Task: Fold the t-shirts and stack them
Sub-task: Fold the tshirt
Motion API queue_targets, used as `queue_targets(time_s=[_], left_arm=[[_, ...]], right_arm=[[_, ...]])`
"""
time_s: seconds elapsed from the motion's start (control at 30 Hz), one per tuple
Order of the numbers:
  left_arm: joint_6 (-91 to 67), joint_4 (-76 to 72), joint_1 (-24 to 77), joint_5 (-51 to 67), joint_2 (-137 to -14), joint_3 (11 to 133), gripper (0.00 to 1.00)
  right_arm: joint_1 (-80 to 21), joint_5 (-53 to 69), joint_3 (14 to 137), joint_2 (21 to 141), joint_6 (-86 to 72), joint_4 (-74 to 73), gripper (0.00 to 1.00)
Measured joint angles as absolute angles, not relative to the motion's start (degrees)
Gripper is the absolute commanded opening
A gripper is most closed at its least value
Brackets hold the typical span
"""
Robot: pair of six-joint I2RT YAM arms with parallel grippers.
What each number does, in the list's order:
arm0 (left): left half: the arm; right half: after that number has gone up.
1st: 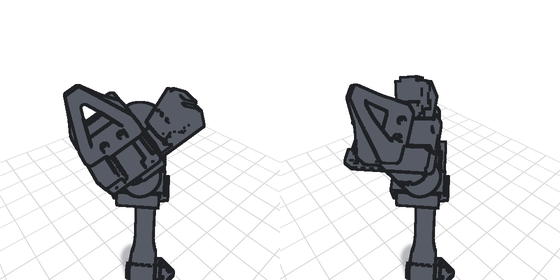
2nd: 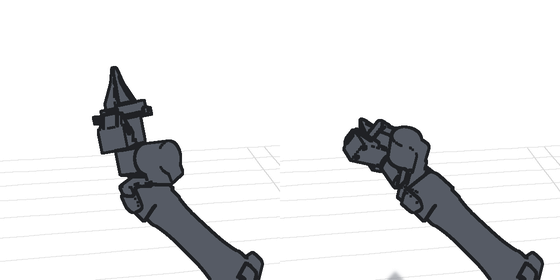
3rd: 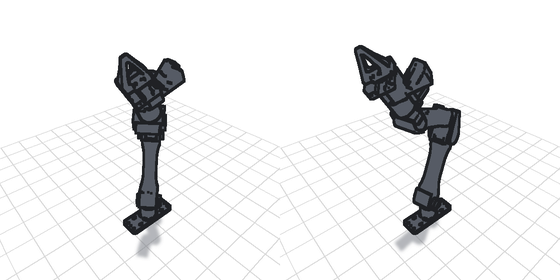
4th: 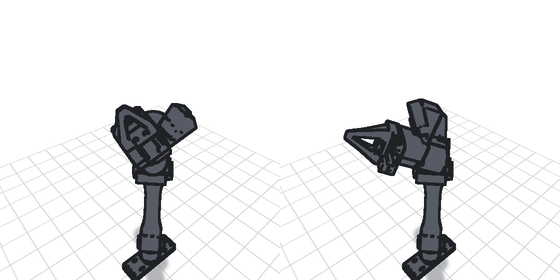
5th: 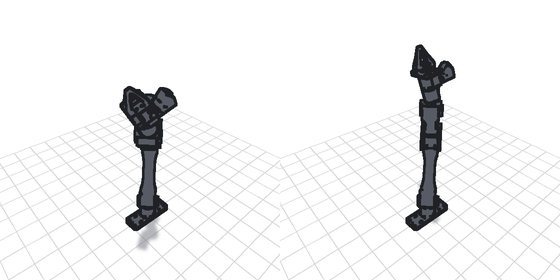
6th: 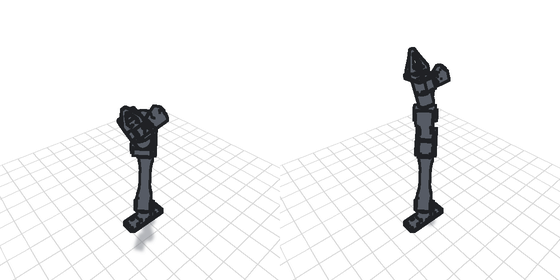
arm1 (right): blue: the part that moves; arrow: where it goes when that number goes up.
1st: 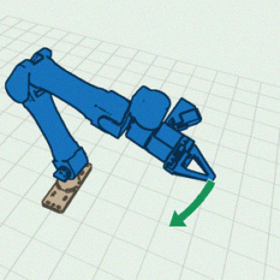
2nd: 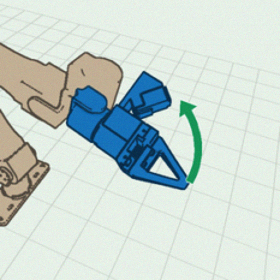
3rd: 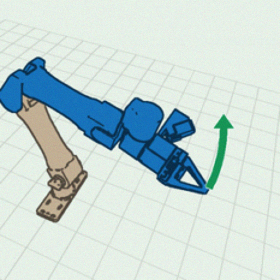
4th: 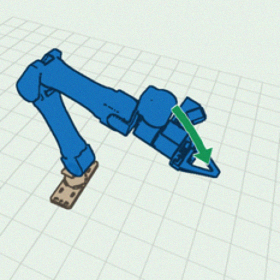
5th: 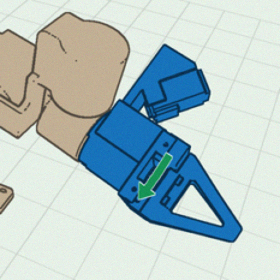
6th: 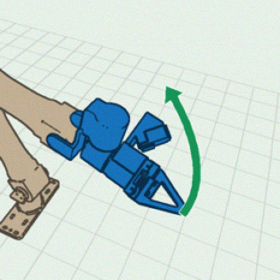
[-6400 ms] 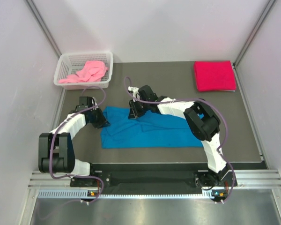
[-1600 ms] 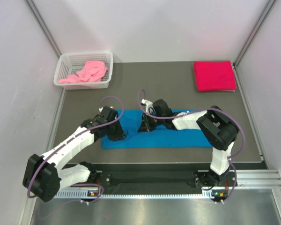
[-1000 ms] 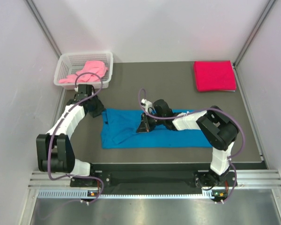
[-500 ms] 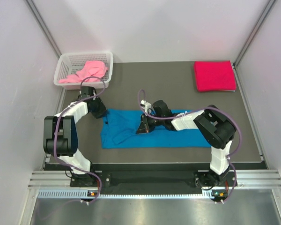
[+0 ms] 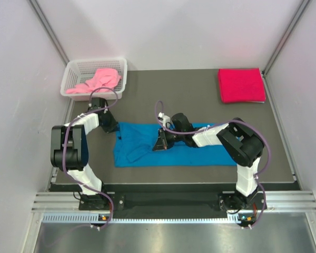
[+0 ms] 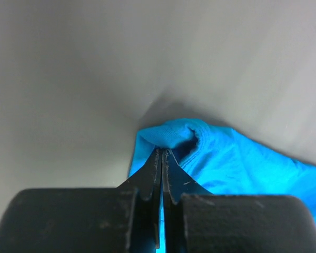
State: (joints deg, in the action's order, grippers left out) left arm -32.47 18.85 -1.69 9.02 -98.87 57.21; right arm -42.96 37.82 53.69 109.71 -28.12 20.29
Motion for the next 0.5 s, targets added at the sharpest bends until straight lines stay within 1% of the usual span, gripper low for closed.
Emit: queue_targets(time_s=[0.2, 0.27, 0.3, 0.4, 0.47, 0.5], left_arm=[[-33.3, 19.62, -1.69, 9.63, -98.87, 57.41, 0.0], [-33.32, 21.17, -1.74, 9.37, -98.83, 58.15, 0.12], [-33.36, 21.78, -1.8, 9.08, -98.7, 58.5, 0.21], [-34.09, 24.08, -2.63, 8.12, -97.67, 59.83, 0.29], [-34.44, 24.77, -3.62, 7.86, -96.55, 60.6, 0.31], [-34.59, 24.73, -3.95, 8.14, -95.94, 60.84, 0.34]], right_arm=[[-42.96, 37.82, 53.69, 109.71, -28.25, 20.36, 0.0], [-42.96, 37.82, 53.71, 109.71, -28.36, 20.36, 0.0], [-42.96, 37.82, 53.71, 109.71, -28.38, 20.36, 0.0], [-42.96, 37.82, 53.76, 109.71, -28.58, 20.36, 0.0], [-42.96, 37.82, 53.78, 109.71, -28.6, 20.32, 0.0], [-42.96, 37.82, 53.78, 109.71, -28.58, 20.29, 0.0]])
